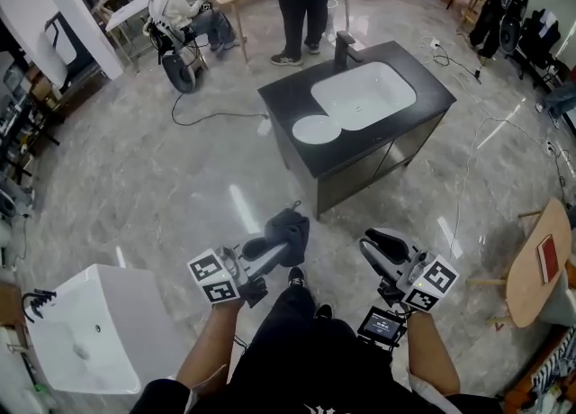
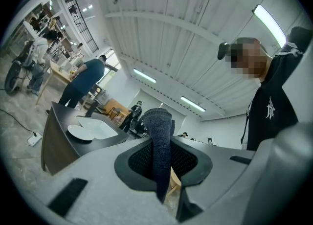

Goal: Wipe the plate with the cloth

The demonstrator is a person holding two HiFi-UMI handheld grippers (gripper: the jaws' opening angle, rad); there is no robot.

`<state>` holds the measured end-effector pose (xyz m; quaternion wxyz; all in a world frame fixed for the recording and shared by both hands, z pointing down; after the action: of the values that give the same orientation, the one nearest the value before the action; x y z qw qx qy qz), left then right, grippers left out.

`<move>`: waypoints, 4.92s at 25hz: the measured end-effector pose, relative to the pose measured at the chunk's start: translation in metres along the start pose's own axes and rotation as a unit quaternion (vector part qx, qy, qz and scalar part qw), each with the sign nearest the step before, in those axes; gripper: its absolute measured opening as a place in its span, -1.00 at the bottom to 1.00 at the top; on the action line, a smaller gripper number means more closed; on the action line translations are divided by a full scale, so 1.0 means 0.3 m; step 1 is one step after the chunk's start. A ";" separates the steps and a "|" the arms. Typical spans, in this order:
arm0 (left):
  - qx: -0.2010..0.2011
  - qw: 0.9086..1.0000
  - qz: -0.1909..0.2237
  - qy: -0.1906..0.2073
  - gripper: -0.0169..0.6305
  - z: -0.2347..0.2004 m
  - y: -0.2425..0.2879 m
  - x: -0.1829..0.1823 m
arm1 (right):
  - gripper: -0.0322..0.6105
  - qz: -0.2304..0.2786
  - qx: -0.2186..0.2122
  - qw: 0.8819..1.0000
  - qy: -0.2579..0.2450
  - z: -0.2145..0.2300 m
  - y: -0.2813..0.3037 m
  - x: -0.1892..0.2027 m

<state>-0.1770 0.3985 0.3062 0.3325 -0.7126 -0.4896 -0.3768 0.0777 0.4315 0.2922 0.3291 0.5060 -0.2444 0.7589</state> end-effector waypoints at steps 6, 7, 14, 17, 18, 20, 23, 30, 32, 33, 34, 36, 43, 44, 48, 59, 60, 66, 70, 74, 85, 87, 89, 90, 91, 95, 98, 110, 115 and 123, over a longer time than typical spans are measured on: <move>0.010 1.000 -0.020 -0.009 -0.79 -0.231 0.045 -0.072 | -0.67 -0.014 0.022 1.000 0.007 0.151 0.170 -0.025; 0.012 1.000 -0.020 -0.012 -0.79 -0.269 0.050 -0.088 | -0.66 -0.016 0.025 1.000 0.007 0.176 0.201 -0.034; 0.037 0.999 -0.027 -0.029 -0.79 -0.498 0.084 -0.206 | -0.67 -0.020 0.042 0.999 0.019 0.305 0.394 -0.092; 0.042 0.998 -0.033 -0.041 -0.79 -0.576 0.124 -0.229 | -0.66 -0.033 0.045 0.998 0.021 0.357 0.450 -0.104; 0.043 0.997 -0.033 -0.046 -0.79 -0.599 0.145 -0.232 | -0.66 -0.036 0.046 0.998 0.024 0.381 0.460 -0.109; 0.043 0.997 -0.035 -0.057 -0.79 -0.644 0.195 -0.229 | -0.66 -0.040 0.048 0.998 0.029 0.443 0.470 -0.112; 0.039 0.996 -0.039 -0.070 -0.79 -0.722 0.268 -0.214 | -0.65 -0.046 0.047 0.997 0.039 0.557 0.486 -0.096; 0.004 0.993 -0.052 -0.109 -0.79 -0.943 0.465 -0.214 | -0.65 -0.067 0.037 0.993 0.092 0.928 0.582 -0.079; -0.003 0.992 -0.048 -0.116 -0.79 -1.010 0.536 -0.220 | -0.70 -0.088 0.033 0.990 0.106 1.045 0.618 -0.070; -0.009 0.992 -0.049 -0.118 -0.79 -1.045 0.569 -0.217 | -0.74 -0.101 0.030 0.988 0.113 1.100 0.639 -0.060; -0.015 0.991 -0.052 -0.120 -0.79 -1.079 0.597 -0.209 | -0.74 -0.113 0.027 0.986 0.121 1.148 0.661 -0.045; -0.027 0.990 -0.060 -0.125 -0.79 -1.140 0.638 -0.193 | -0.73 -0.140 0.025 0.980 0.142 1.227 0.702 0.000; -0.039 0.986 -0.062 -0.153 -0.79 -1.291 0.712 -0.154 | -0.67 -0.240 0.057 0.932 0.266 1.422 0.787 0.211; -0.037 0.984 -0.065 -0.160 -0.79 -1.311 0.720 -0.140 | -0.66 -0.252 0.064 0.923 0.283 1.446 0.795 0.239; -0.026 0.975 -0.081 -0.207 -0.79 -1.390 0.752 -0.076 | -0.62 -0.284 0.087 0.892 0.340 1.517 0.835 0.310; -0.050 0.943 -0.163 -0.288 -0.79 -1.532 0.836 0.065 | -0.67 -0.353 0.118 0.841 0.393 1.578 0.892 0.423; -0.055 0.939 -0.167 -0.295 -0.79 -1.541 0.840 0.070 | -0.68 -0.355 0.116 0.840 0.394 1.578 0.896 0.424; -0.075 0.918 -0.218 -0.324 -0.79 -1.589 0.887 0.098 | -0.81 -0.354 0.115 0.837 0.401 1.578 0.913 0.432; -0.114 0.898 -0.312 -0.290 -0.79 -1.613 0.927 0.115 | -0.82 -0.353 0.117 0.835 0.405 1.577 0.916 0.435; -0.133 0.876 -0.411 -0.217 -0.79 -1.640 0.942 0.131 | -0.83 -0.352 0.116 0.835 0.407 1.578 0.915 0.438; -0.194 0.853 -0.472 -0.109 -0.79 -1.677 0.807 0.084 | -0.83 -0.346 0.124 0.836 0.407 1.581 0.910 0.439; -0.211 0.850 -0.471 -0.100 -0.79 -1.688 0.752 0.058 | -0.83 -0.345 0.126 0.836 0.407 1.583 0.906 0.439; -0.227 0.850 -0.466 -0.093 -0.79 -1.692 0.695 0.021 | -0.83 -0.344 0.127 0.836 0.407 1.581 0.906 0.437; -0.235 0.849 -0.465 -0.089 -0.79 -1.692 0.667 0.002 | -0.83 -0.344 0.128 0.837 0.406 1.580 0.907 0.436; -0.245 0.847 -0.465 -0.083 -0.79 -1.693 0.638 -0.015 | -0.83 -0.344 0.129 0.837 0.406 1.580 0.909 0.435; -0.268 0.852 -0.440 -0.094 -0.79 -1.688 0.557 -0.081 | -0.83 -0.342 0.134 0.838 0.403 1.583 0.910 0.427; -0.241 0.884 -0.375 -0.139 -0.79 -1.657 0.603 -0.126 | -0.83 -0.340 0.134 0.840 0.400 1.589 0.913 0.423; -0.124 0.888 -0.414 -0.158 -0.79 -1.606 0.980 0.110 | -0.83 -0.334 0.134 0.842 0.401 1.582 0.912 0.428; -0.169 0.861 -0.470 -0.094 -0.79 -1.661 0.877 0.091 | -0.83 -0.330 0.135 0.843 0.402 1.578 0.914 0.426; -0.232 0.842 -0.482 -0.070 -0.79 -1.678 0.639 -0.007 | -0.83 -0.330 0.134 0.842 0.405 1.579 0.909 0.429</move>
<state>-0.1022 -0.0841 0.5334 -0.1010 -0.4676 -0.6916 -0.5412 0.1269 -0.0505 0.5761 0.5585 0.2432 0.1961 0.7684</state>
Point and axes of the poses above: the fingertips, and each gripper's own axes: y forward along the fingers, z to its right, x out of its underside, the point moved 6 cm from there along -y, backward along the fingers, and after that the axes turned 3 degrees about x, right-handed, at the moved point
